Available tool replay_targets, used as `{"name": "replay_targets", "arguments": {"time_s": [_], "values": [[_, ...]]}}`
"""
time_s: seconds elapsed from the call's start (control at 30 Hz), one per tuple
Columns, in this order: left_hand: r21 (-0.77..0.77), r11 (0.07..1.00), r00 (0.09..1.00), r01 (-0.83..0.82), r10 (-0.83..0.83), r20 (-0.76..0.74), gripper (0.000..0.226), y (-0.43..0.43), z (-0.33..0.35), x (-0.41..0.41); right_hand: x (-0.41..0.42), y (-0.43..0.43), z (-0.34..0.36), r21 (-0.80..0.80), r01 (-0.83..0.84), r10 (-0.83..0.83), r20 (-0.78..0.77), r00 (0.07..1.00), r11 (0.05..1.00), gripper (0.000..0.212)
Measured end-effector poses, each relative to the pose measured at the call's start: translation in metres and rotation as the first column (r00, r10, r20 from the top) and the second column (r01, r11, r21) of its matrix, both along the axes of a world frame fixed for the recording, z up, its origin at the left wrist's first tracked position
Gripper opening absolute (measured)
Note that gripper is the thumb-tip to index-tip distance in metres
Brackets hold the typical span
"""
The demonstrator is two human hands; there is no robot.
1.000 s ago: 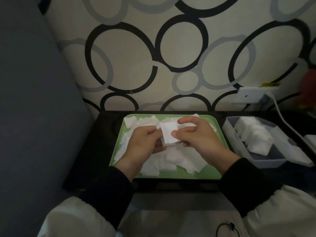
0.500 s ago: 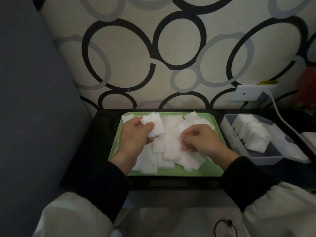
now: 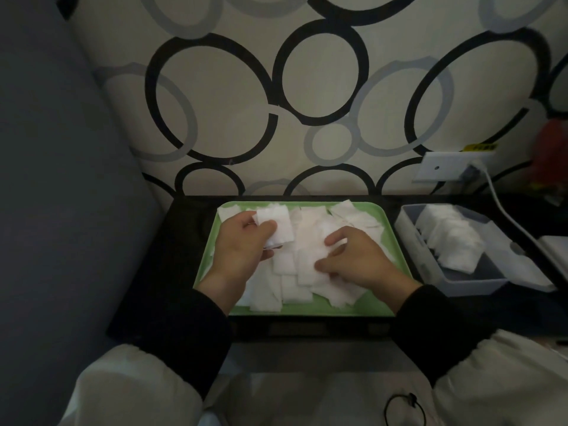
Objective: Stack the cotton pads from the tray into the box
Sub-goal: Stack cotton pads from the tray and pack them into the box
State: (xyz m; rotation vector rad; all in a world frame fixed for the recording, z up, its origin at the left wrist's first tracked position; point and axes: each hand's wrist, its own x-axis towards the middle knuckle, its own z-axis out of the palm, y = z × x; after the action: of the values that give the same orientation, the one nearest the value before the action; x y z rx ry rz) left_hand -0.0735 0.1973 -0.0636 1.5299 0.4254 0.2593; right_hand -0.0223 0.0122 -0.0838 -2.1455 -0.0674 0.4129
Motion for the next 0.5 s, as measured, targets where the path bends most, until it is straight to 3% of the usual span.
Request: {"name": "replay_targets", "arguments": {"time_s": [0.17, 0.23, 0.37, 0.5], "values": [[0.007, 1.000, 1.000, -0.002, 0.002, -0.023, 0.010, 0.002, -0.002, 0.001, 0.005, -0.018, 0.011, 0.306, 0.105, -0.063, -0.146, 0.987, 0.946, 0.039], [0.004, 1.000, 0.999, 0.006, -0.006, -0.040, 0.013, 0.001, -0.004, 0.002, 0.007, -0.023, 0.009, 0.306, 0.109, -0.065, -0.151, 0.986, 0.946, 0.043], [0.016, 0.999, 0.997, 0.046, -0.045, -0.067, 0.011, -0.002, -0.007, 0.003, 0.008, -0.027, 0.008, 0.157, 0.049, -0.033, -0.104, 0.994, 0.986, 0.047], [-0.003, 0.996, 0.991, 0.084, -0.084, -0.104, 0.009, -0.007, -0.010, 0.003, 0.010, -0.027, 0.019, 0.444, 0.105, -0.045, -0.143, 0.989, 0.890, 0.043]]}}
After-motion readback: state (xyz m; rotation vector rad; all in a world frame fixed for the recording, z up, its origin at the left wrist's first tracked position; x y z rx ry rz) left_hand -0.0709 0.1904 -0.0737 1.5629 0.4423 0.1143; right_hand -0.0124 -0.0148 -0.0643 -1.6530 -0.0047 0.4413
